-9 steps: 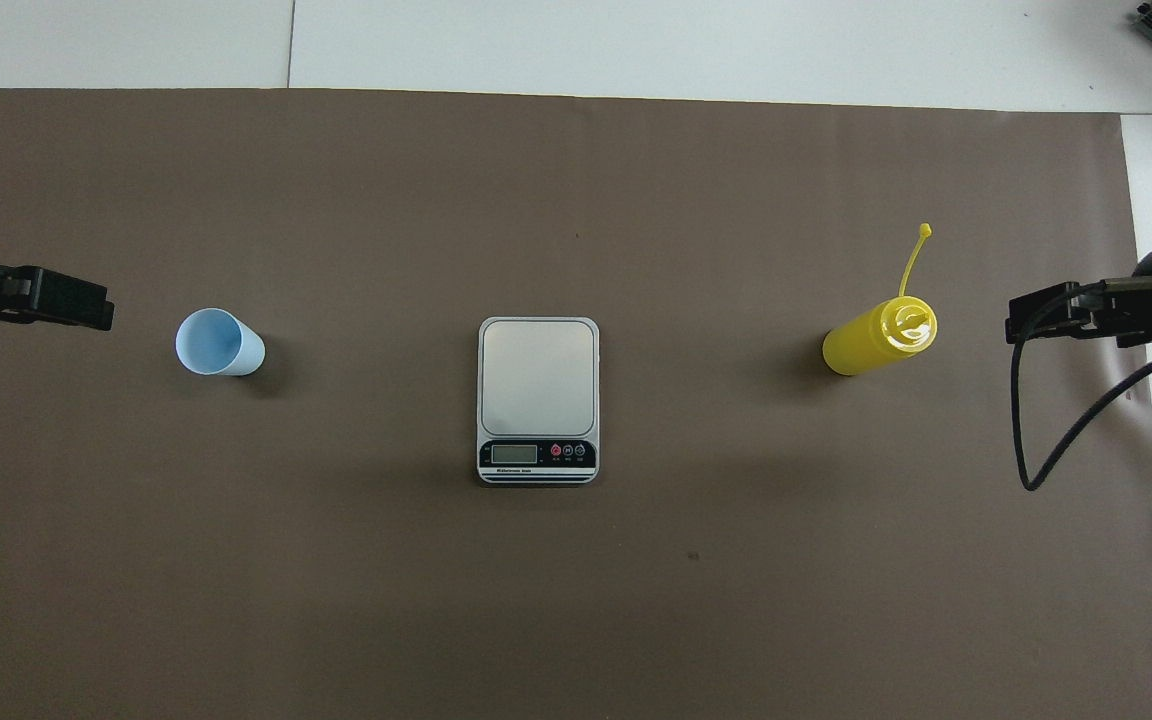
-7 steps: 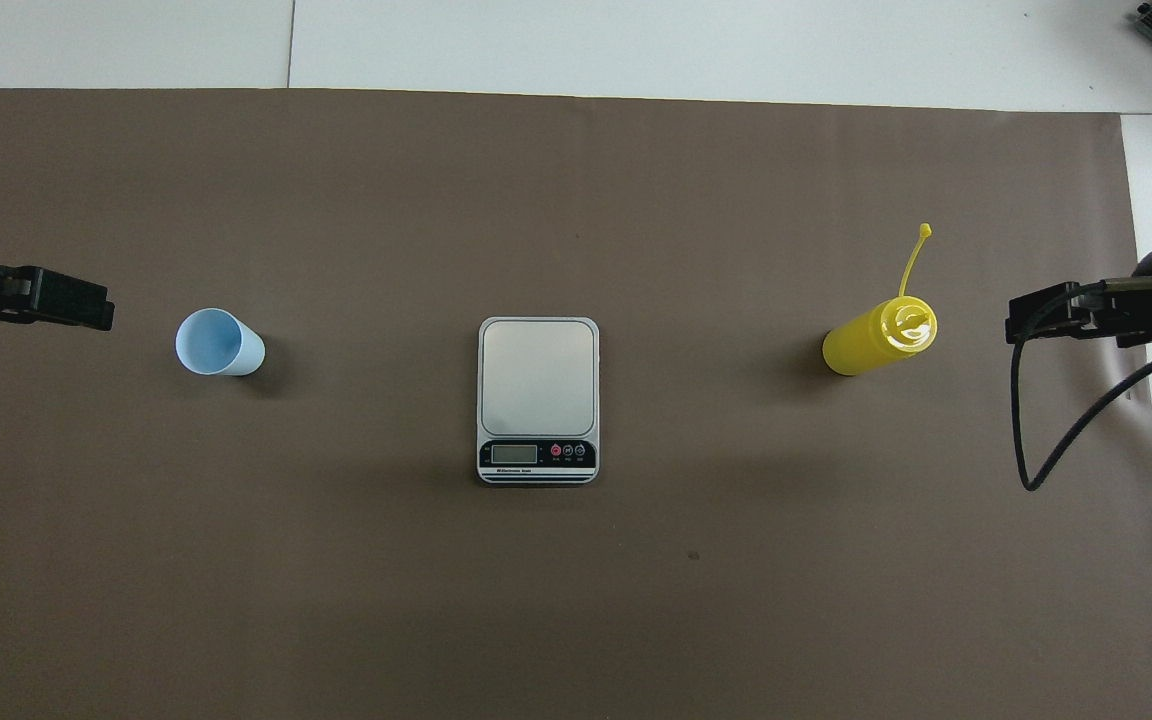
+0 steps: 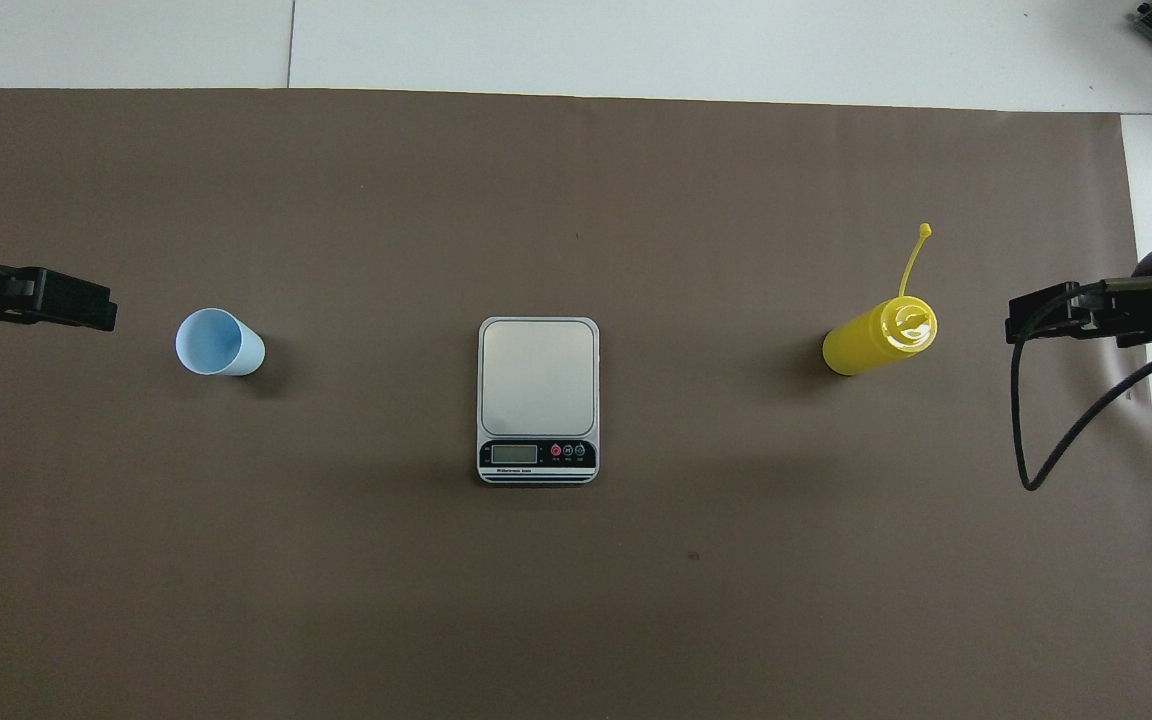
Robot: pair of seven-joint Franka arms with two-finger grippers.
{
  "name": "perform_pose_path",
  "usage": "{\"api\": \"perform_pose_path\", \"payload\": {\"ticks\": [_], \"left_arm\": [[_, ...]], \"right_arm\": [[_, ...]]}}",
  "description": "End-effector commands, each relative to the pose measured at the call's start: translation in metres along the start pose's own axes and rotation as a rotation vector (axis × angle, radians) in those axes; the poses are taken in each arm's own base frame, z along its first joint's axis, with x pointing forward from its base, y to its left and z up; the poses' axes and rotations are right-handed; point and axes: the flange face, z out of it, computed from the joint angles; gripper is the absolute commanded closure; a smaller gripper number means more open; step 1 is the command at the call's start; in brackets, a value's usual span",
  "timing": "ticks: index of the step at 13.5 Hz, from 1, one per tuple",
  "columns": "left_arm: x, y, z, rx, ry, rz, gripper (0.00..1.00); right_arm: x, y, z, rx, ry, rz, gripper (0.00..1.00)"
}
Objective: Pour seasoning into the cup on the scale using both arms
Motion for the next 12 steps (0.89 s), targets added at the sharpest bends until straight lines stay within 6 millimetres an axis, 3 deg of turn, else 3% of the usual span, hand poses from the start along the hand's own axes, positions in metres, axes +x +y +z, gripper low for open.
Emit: {"api": "perform_pose_path", "payload": {"ticks": [1,12], "left_arm": [[-0.0018,-0.0011,-0.0009,0.0,0.003,0.007,0.0],[-0.0014,-0.0043,0.0076,0.0,0.012,-0.002,0.0]], "right_arm": [[-0.0074,0.003,-0.0011,0.001,-0.006,-0.015,0.0],[-0.007,0.003,-0.0003,0.001,-0.008,-0.014,0.0]]}}
